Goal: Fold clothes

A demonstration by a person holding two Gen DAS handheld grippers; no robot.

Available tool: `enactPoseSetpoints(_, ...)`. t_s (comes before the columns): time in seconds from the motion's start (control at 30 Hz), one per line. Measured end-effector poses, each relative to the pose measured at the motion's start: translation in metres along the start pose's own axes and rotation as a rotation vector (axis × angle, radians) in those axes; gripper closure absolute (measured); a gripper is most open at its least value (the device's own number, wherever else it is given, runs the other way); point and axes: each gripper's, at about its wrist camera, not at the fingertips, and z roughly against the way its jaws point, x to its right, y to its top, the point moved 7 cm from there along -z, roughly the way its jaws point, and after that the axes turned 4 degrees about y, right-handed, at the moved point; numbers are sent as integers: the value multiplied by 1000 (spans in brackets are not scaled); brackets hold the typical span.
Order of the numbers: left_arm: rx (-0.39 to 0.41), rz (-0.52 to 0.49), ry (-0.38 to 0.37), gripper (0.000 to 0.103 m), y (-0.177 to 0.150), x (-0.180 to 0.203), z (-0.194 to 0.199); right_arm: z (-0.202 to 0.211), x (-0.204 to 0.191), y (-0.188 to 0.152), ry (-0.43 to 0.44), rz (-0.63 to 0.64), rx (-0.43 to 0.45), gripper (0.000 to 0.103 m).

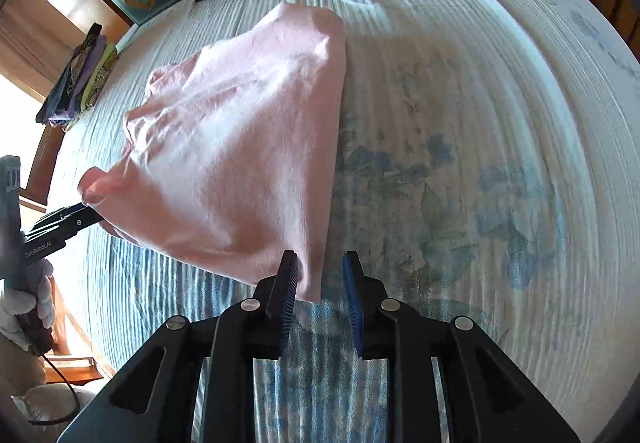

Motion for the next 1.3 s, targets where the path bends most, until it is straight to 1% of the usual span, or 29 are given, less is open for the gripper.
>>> enactPoseSetpoints(0.03, 13, -8, 5, 40, 9, 2, 4, 3, 0, 7, 2, -4, 18, 64)
enactPoseSetpoints(0.07, 30, -11, 8, 40, 17, 4, 10, 6, 1, 14, 0, -6, 33, 60)
enactPoseSetpoints(0.1, 48, -12, 5, 40, 26, 5, 17, 9, 1, 21, -2, -9, 48, 60)
enactPoseSetpoints(0.17, 89, -15, 1, 39, 40, -9, 30, 13, 0, 36, 2, -13, 78, 60)
enactPoseSetpoints(0.2, 107, -19, 3, 35, 48, -9, 33, 14, 0, 44, 10, -16, 91, 59)
enactPoseSetpoints(0.27, 116, -34, 16, 29, 78, -7, 13, 12, 0, 61, 22, -25, 109, 48)
enactPoseSetpoints(0.37, 108, -59, 24, 29, 95, -17, -12, 7, 7, 90, 34, -43, 123, 48)
enactPoseSetpoints(0.47, 77, -75, 35, 29, 108, -13, -60, -4, 12, 116, 53, -73, 125, 48)
enactPoseSetpoints(0.5, 65, -72, 34, 29, 113, -13, -72, -9, 12, 124, 60, -76, 123, 48)
enactPoseSetpoints(0.6, 34, -69, 64, 29, 120, -15, -100, -28, 7, 144, 55, -56, 97, 48)
enactPoseSetpoints(0.63, 25, -67, 76, 30, 121, -16, -106, -36, 4, 150, 52, -40, 85, 49)
enactPoseSetpoints(0.67, 21, -69, 94, 36, 121, -17, -109, -43, 1, 153, 55, -26, 72, 65)
enactPoseSetpoints(0.7, 23, -75, 118, 45, 122, -19, -110, -51, 0, 155, 46, -13, 57, 75)
enactPoseSetpoints(0.73, 24, -81, 142, 51, 122, -20, -111, -59, -1, 156, 32, -1, 41, 85)
enactPoseSetpoints(0.77, 23, -78, 148, 58, 123, -22, -111, -65, -1, 157, 21, -2, 32, 91)
enactPoseSetpoints(0.8, 20, -64, 140, 62, 124, -25, -110, -70, 1, 157, 10, -7, 25, 93)
enactPoseSetpoints(0.87, 15, -30, 132, 72, 127, -32, -108, -72, 10, 157, 35, -85, 39, 94)
enactPoseSetpoints(0.93, 14, -16, 127, 73, 127, -35, -106, -72, 20, 156, 67, -172, 57, 94)
enactPoseSetpoints(0.97, 13, -13, 126, 73, 126, -36, -105, -72, 25, 155, 83, -216, 66, 89)
enactPoseSetpoints(1.0, 15, -8, 117, 71, 125, -36, -103, -70, 27, 154, 97, -243, 75, 85)
enactPoseSetpoints(1.03, 20, -3, 101, 67, 123, -35, -98, -64, 28, 152, 93, -240, 88, 66)
enactPoseSetpoints(1.07, 32, -4, 87, 49, 120, -35, -91, -58, 27, 150, 84, -228, 104, 46)
enactPoseSetpoints(1.1, 45, -9, 81, 25, 114, -34, -83, -51, 27, 148, 75, -217, 119, 42)
enactPoseSetpoints(1.13, 54, -15, 76, 22, 108, -32, -75, -43, 25, 144, 74, -199, 128, 42)
enactPoseSetpoints(1.23, 36, 1, 67, 22, 82, -31, -62, -26, 19, 130, 74, -149, 132, 42)
enactPoseSetpoints(1.3, 22, 11, 80, 22, 63, -32, -58, -21, 17, 117, 69, -131, 125, 42)
